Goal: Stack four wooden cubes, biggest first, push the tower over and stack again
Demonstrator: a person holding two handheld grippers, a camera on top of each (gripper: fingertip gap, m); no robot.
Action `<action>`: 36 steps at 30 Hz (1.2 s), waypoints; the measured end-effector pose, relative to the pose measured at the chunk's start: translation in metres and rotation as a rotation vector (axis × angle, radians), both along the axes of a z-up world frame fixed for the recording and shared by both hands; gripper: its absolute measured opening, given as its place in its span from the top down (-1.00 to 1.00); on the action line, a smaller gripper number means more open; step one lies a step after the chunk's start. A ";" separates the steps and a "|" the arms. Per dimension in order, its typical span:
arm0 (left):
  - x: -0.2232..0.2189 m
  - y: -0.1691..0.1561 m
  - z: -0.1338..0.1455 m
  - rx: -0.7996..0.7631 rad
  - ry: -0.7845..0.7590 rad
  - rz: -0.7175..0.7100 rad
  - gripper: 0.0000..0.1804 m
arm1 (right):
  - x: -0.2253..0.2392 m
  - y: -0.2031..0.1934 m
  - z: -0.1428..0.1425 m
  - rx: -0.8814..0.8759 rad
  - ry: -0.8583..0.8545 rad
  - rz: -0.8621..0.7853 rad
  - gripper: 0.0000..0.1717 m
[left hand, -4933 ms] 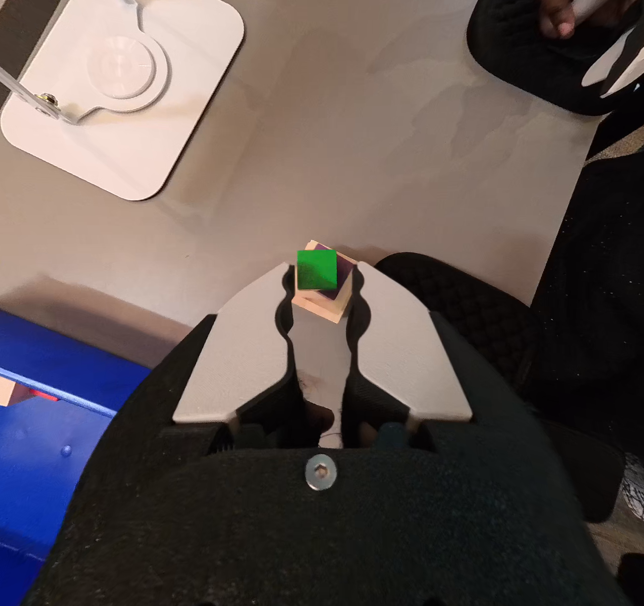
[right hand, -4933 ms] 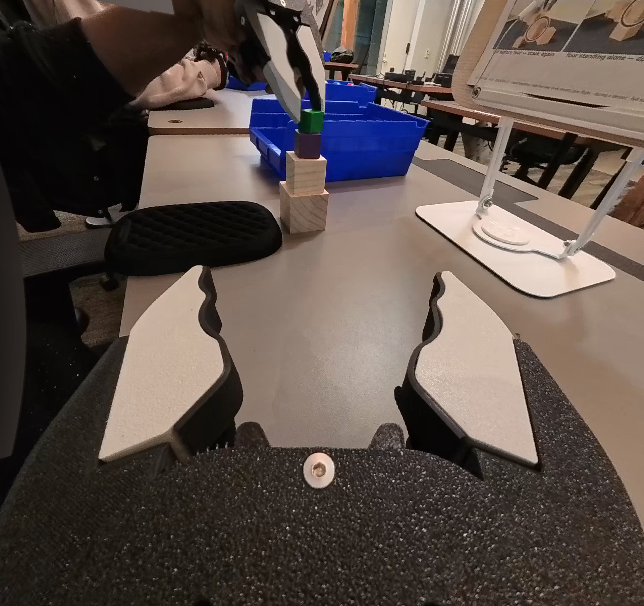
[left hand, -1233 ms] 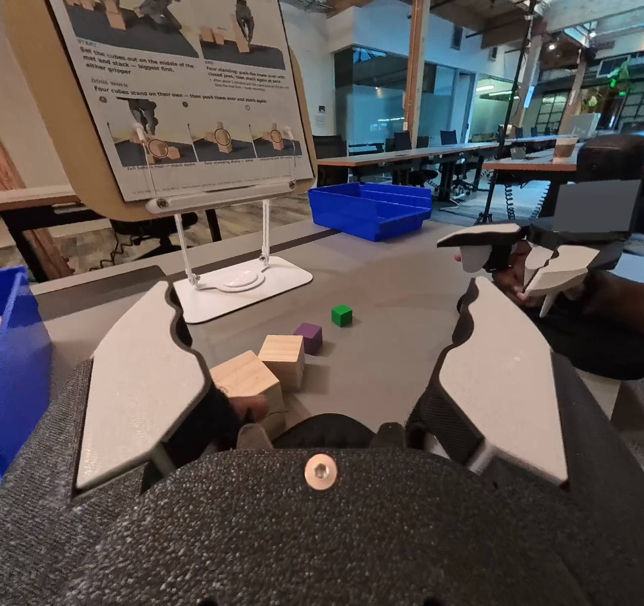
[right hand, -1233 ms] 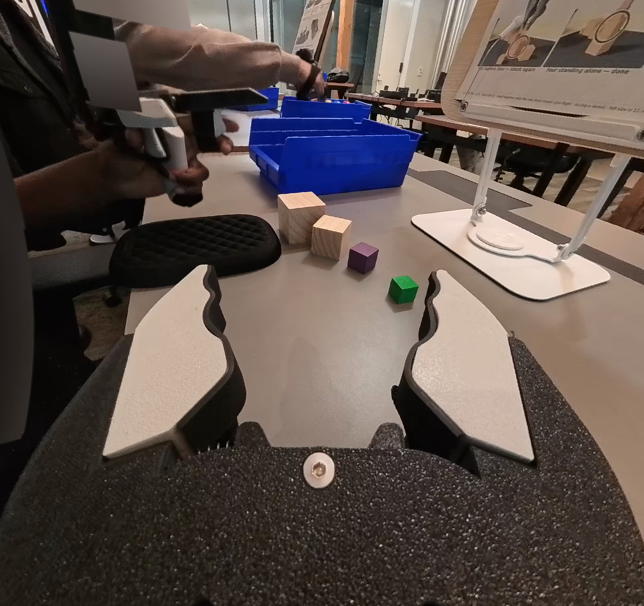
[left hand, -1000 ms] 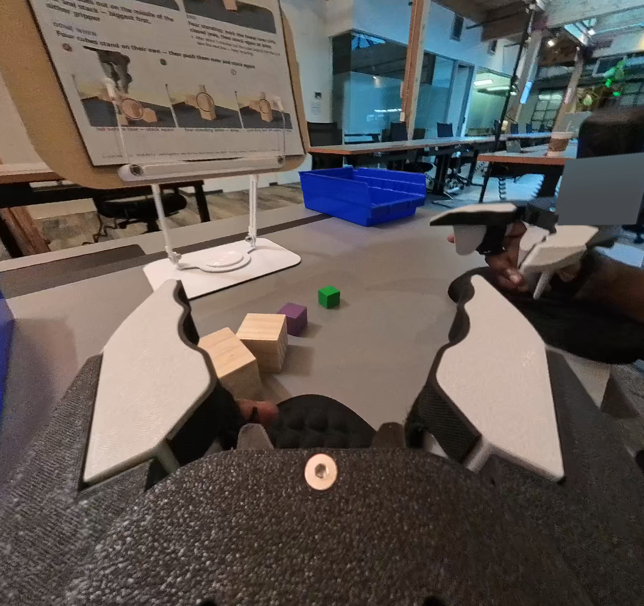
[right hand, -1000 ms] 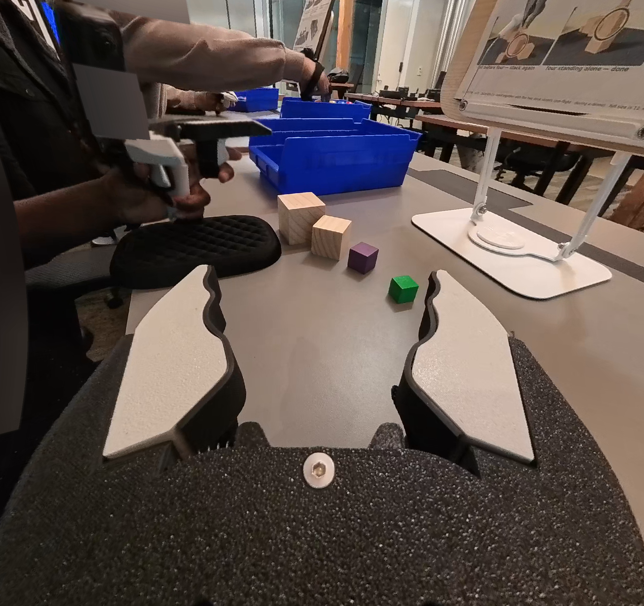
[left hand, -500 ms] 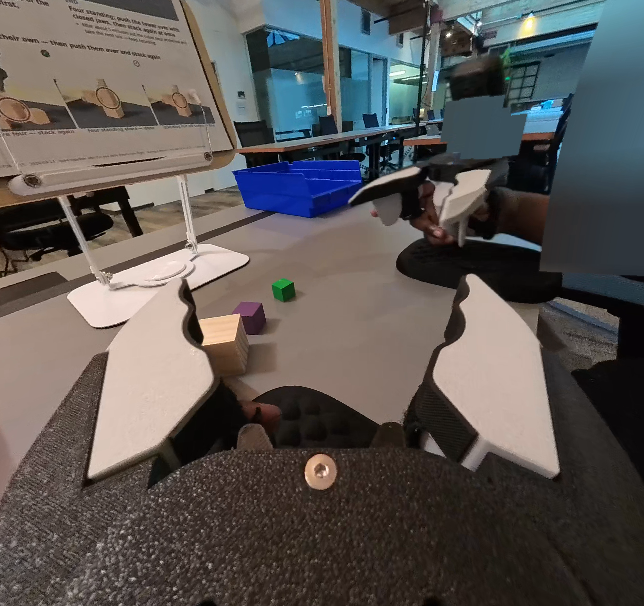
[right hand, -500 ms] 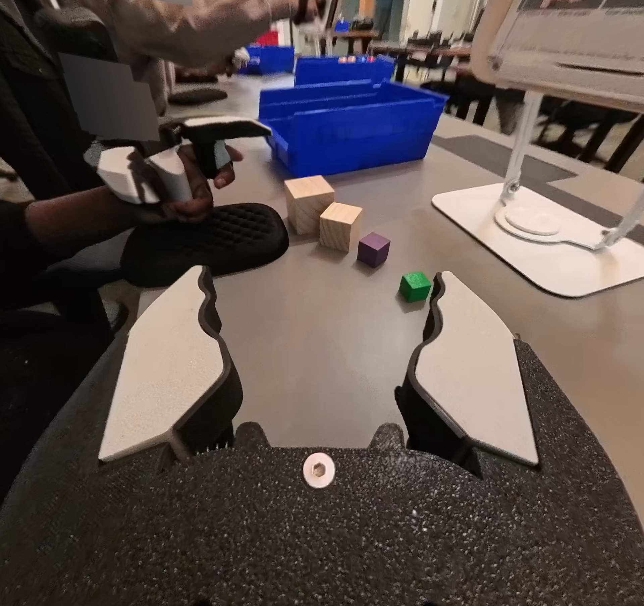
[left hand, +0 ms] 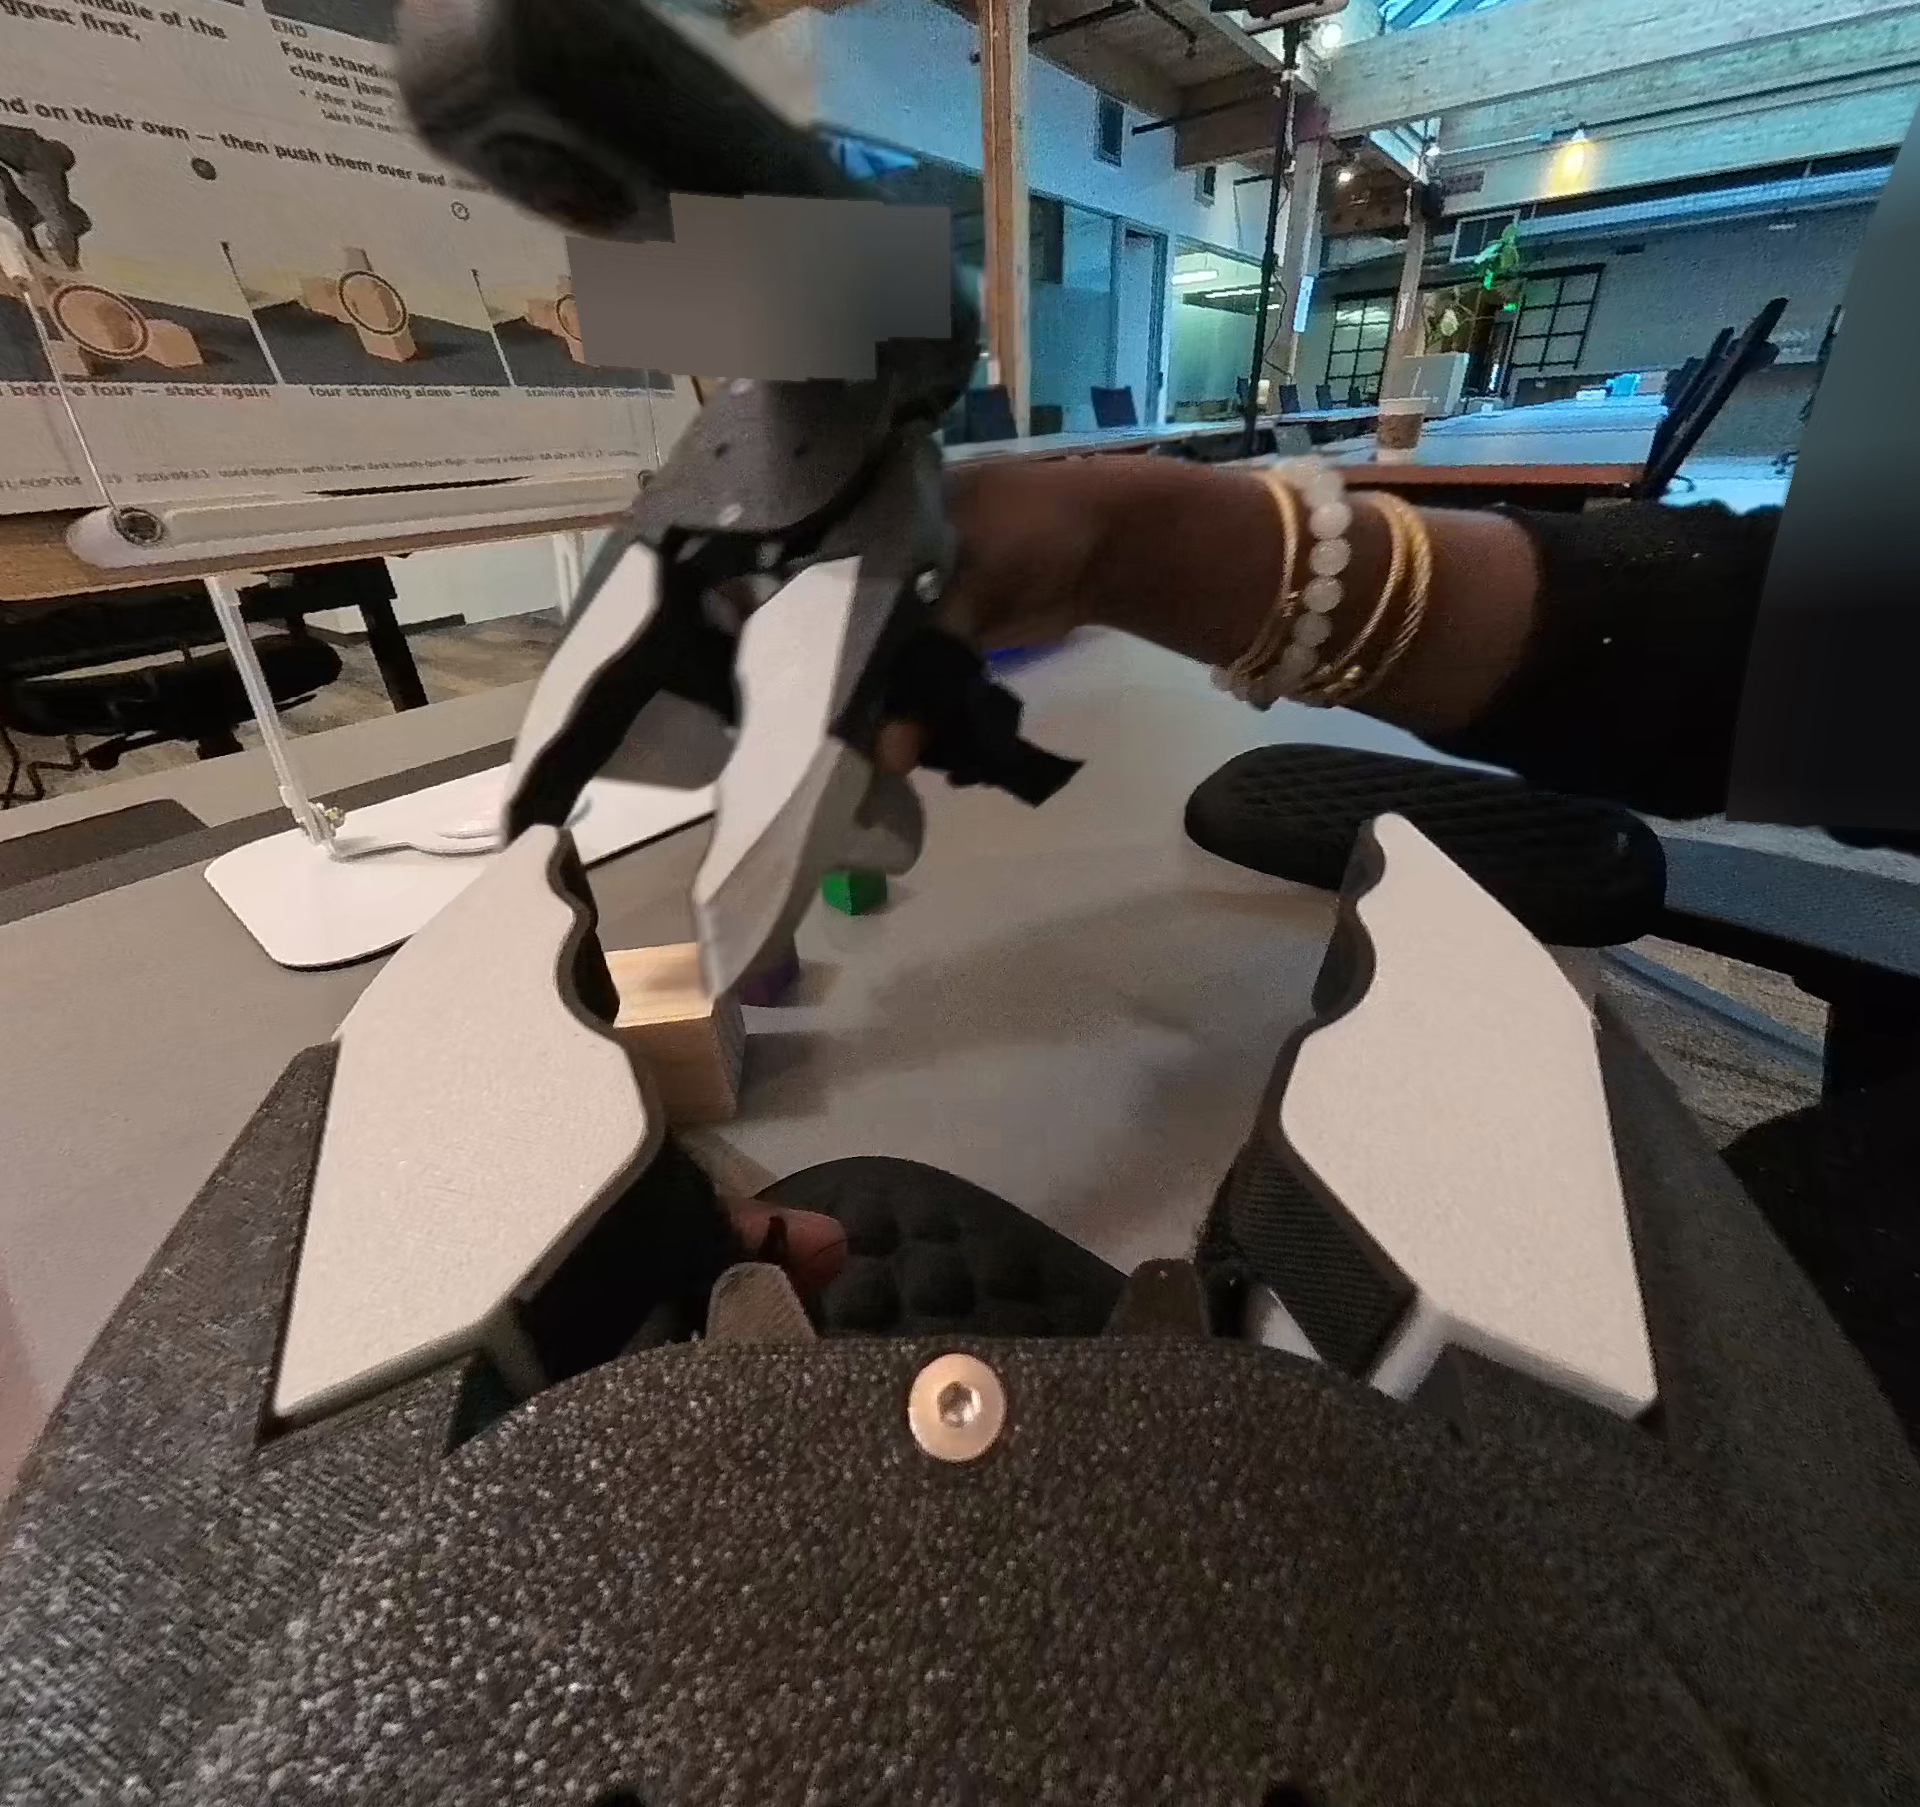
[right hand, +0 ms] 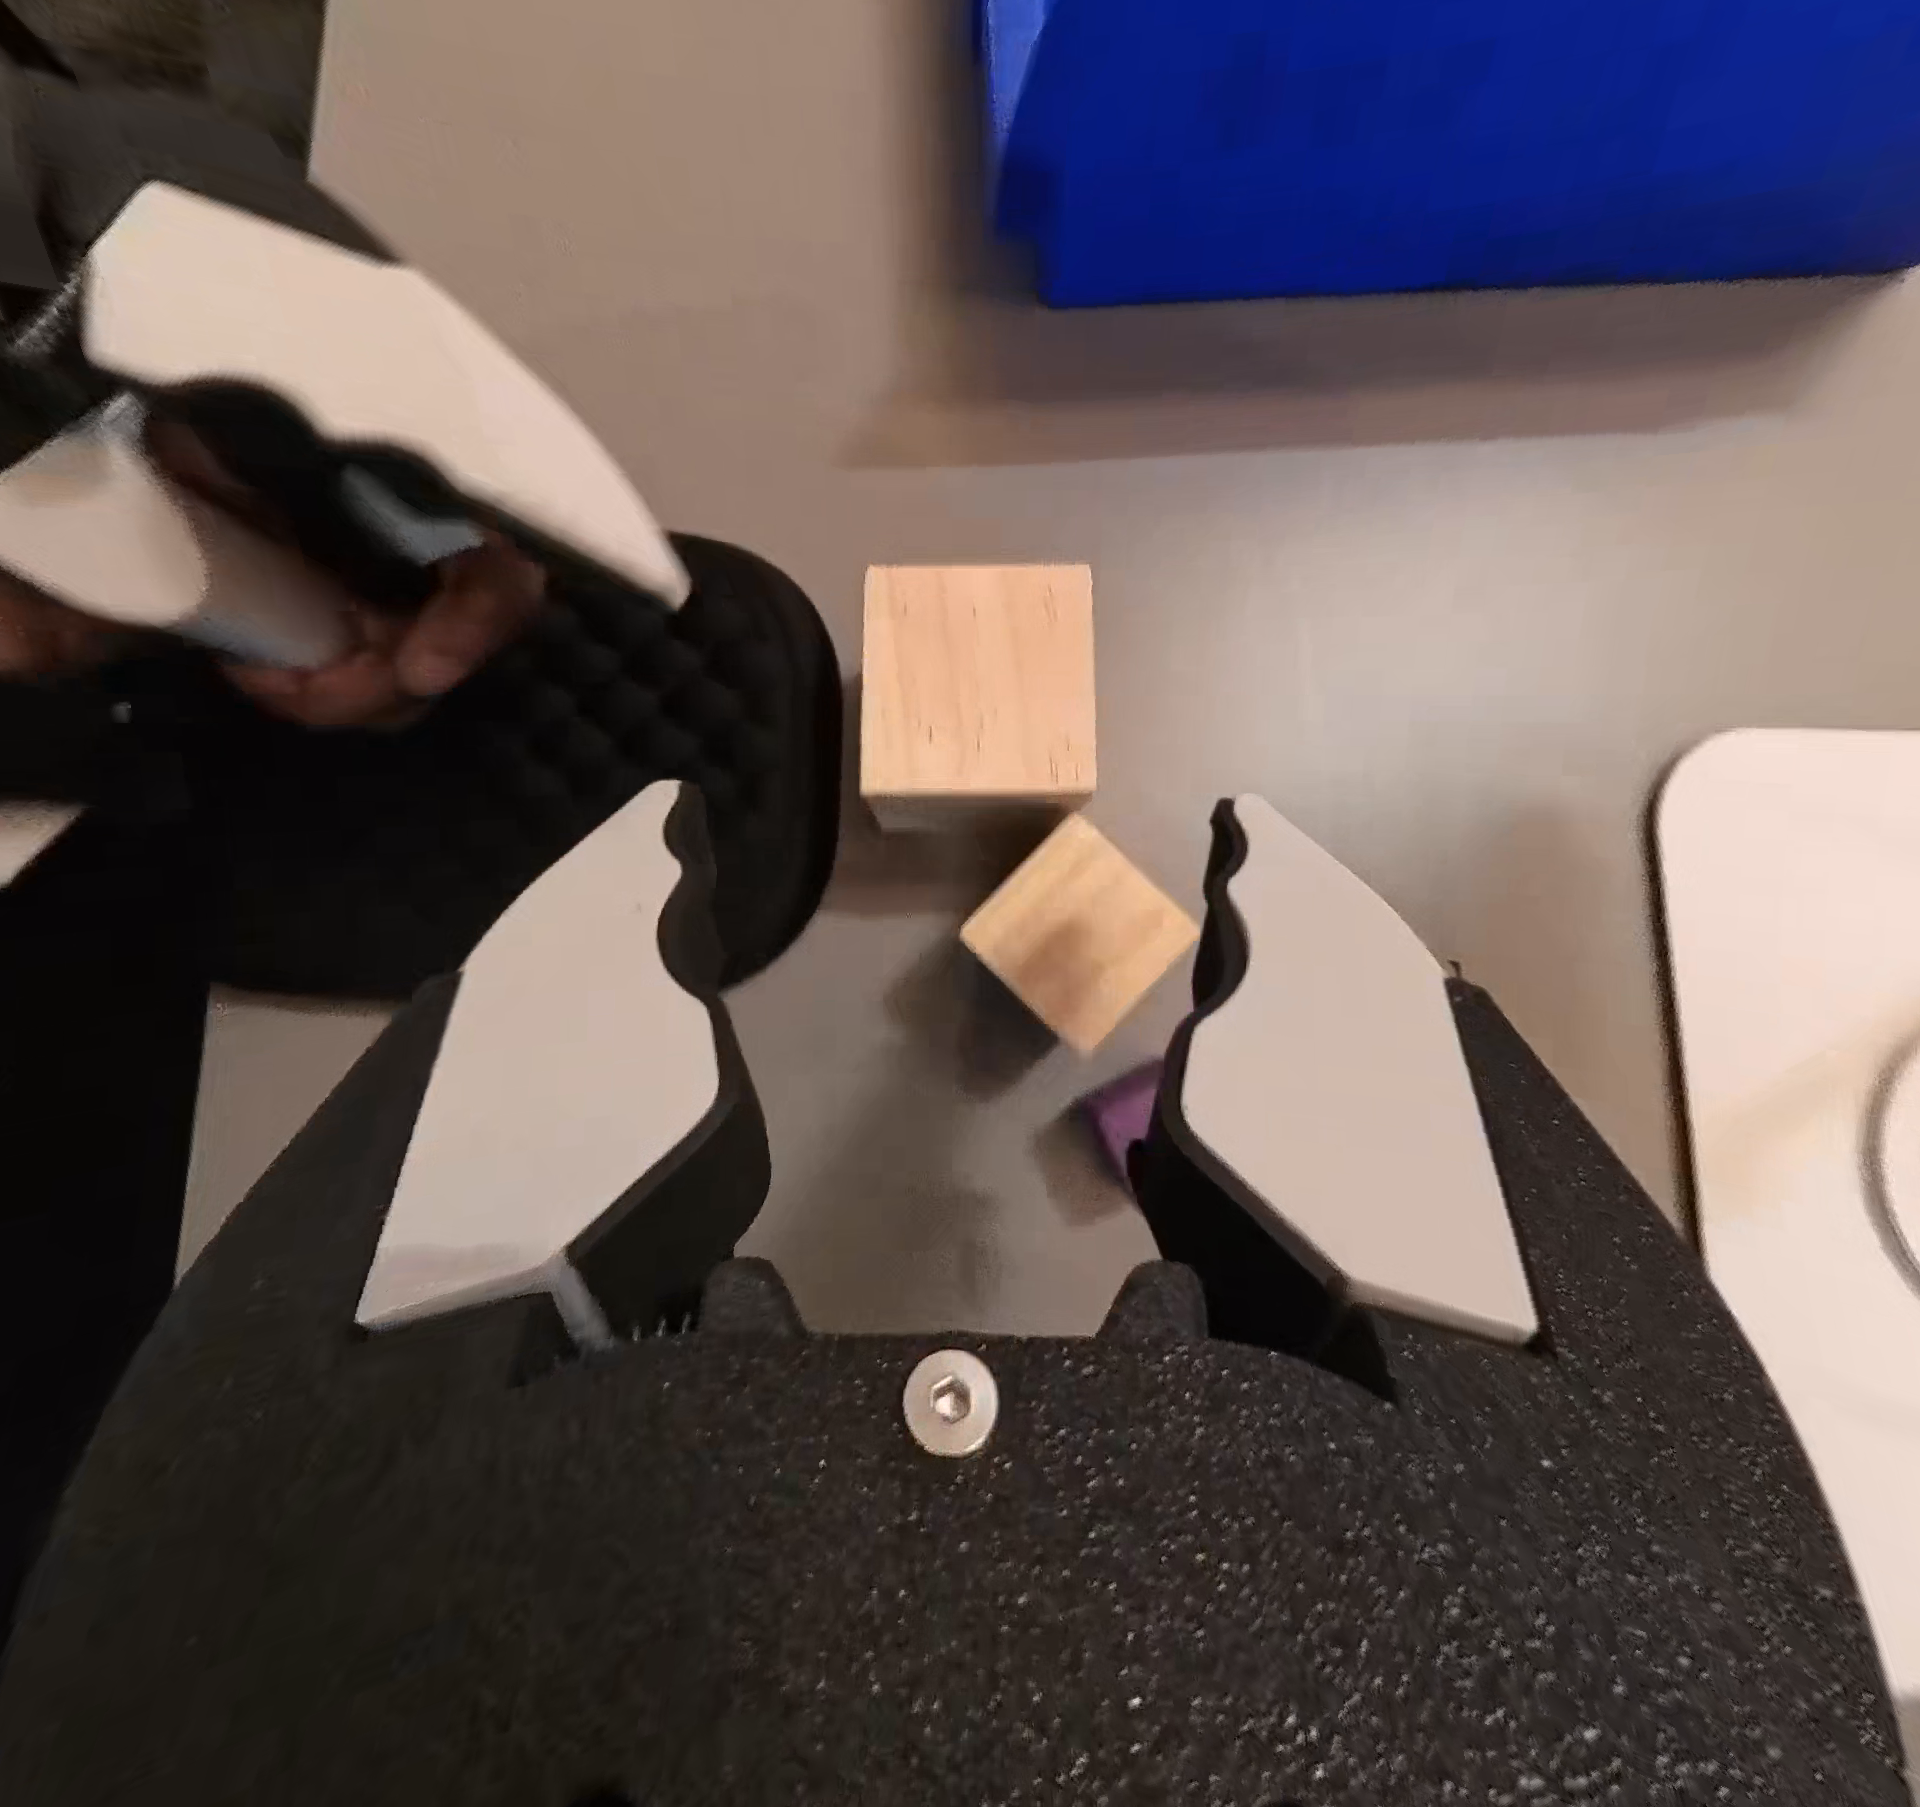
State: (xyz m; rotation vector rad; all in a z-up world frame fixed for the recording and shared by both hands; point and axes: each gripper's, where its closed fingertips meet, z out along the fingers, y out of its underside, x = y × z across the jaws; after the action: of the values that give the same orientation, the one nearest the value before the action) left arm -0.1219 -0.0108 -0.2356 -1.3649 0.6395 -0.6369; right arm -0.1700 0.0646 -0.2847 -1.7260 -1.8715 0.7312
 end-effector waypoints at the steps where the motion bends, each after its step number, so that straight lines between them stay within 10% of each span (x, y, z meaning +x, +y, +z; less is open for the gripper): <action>1: 0.000 0.000 0.000 0.001 -0.003 0.000 -0.46 | -0.008 0.001 -0.005 -0.015 -0.018 0.001 -0.05; 21: -0.001 0.000 0.001 0.002 -0.005 0.002 -0.45 | -0.036 0.001 -0.022 0.015 -0.063 0.038 0.32; 28: -0.001 0.000 0.001 0.006 -0.004 0.002 -0.45 | 0.021 -0.005 0.039 0.023 0.072 0.028 0.32; 36: -0.002 0.001 0.001 -0.005 -0.017 0.002 -0.44 | 0.104 -0.043 0.004 -0.017 0.040 0.043 0.32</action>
State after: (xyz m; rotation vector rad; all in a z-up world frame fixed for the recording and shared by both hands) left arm -0.1236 -0.0102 -0.2346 -1.3633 0.6234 -0.6480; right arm -0.0664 0.0218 -0.2802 -1.6740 -1.8855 0.7943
